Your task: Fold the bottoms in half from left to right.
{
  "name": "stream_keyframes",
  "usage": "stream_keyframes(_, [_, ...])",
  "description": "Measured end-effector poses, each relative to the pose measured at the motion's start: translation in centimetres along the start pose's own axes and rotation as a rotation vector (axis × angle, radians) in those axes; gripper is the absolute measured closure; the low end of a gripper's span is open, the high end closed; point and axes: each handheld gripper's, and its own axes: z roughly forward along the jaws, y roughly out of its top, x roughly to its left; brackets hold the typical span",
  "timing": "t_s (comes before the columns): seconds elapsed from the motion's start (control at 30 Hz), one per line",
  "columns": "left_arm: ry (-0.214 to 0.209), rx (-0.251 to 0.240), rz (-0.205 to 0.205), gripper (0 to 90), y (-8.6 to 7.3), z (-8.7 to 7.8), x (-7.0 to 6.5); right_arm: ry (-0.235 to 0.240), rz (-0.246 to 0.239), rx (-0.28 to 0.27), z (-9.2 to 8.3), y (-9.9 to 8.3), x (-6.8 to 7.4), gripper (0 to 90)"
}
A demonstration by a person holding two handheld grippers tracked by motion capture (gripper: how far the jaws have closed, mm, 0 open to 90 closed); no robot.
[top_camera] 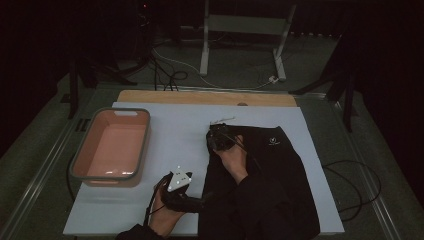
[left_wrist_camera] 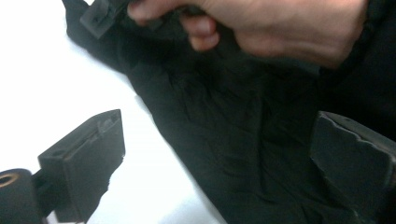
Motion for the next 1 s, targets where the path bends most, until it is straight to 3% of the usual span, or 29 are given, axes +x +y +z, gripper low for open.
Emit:
stream_keyframes(0.13, [0.004,0.047,0.010,9.1,-0.1,0.7,-0.4,-0.003,0.006,-0.023,-0.7,0.3,-0.8,86.2])
stream_keyframes(0.23, [0.031,0.085,0.010,14.4,-0.2,1.4,-0.7,-0.009,0.018,-0.041,-1.2,0.5,-1.4,86.2])
stream_keyframes(0.43, [0.020,0.125,0.001,24.9,-0.5,2.1,-0.6,-0.013,0.049,-0.064,-2.2,0.8,-2.8,86.2])
stream_keyframes(0.67, [-0.012,0.166,-0.009,44.9,-0.9,2.7,-0.6,-0.015,0.077,-0.082,-3.2,1.0,-4.1,86.1])
stream_keyframes(0.97, [-0.082,0.199,-0.044,59.9,-1.2,3.2,-0.5,-0.023,0.099,-0.094,-3.7,1.2,-5.0,86.1])
stream_keyframes(1.0, [-0.110,0.212,-0.052,59.9,-1.3,3.4,-0.7,-0.026,0.101,-0.096,-3.8,1.3,-5.2,86.1])
